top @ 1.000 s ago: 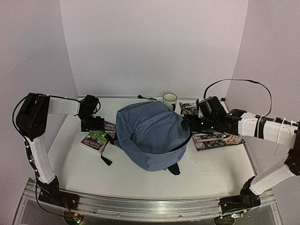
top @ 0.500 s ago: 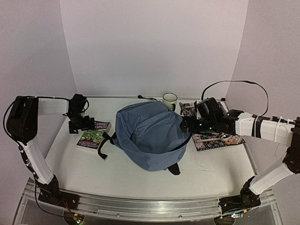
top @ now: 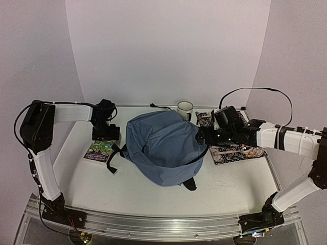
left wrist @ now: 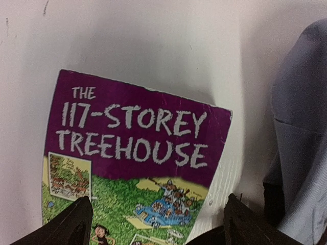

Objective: Pack the student bag
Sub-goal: Grab the book at the center of the board.

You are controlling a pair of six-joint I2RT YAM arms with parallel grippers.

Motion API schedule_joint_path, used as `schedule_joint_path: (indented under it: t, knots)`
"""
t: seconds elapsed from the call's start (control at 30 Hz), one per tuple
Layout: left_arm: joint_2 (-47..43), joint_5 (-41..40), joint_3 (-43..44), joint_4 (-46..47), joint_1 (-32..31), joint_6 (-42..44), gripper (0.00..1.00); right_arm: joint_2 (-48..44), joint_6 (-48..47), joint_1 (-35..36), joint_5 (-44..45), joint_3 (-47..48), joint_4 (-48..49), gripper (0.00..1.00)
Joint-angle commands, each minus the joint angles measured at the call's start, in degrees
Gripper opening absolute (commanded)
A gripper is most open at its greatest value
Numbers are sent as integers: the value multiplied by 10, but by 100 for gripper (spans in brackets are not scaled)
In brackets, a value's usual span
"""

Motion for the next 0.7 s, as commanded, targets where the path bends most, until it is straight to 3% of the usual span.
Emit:
schedule_joint_path:
  t: [0.0, 0.27, 0.43, 0.57, 0.67]
  knots:
    - [46, -40, 52, -9, -14, 8, 87, -11, 4, 0, -4, 5, -3, 98]
    - [115, -110, 64, -27, -39, 22, 80, -28, 15, 0, -4, -14, -3, 98]
    - [138, -148, 53, -47, -40, 23, 70, -27, 16, 0, -7, -11, -3, 98]
    - [123, -166, 42, -60, -40, 20, 54, -24, 14, 0, -11, -6, -2, 98]
    - [92, -167, 39, -66, -40, 16, 34, -22, 14, 1, -16, -3, 2, 98]
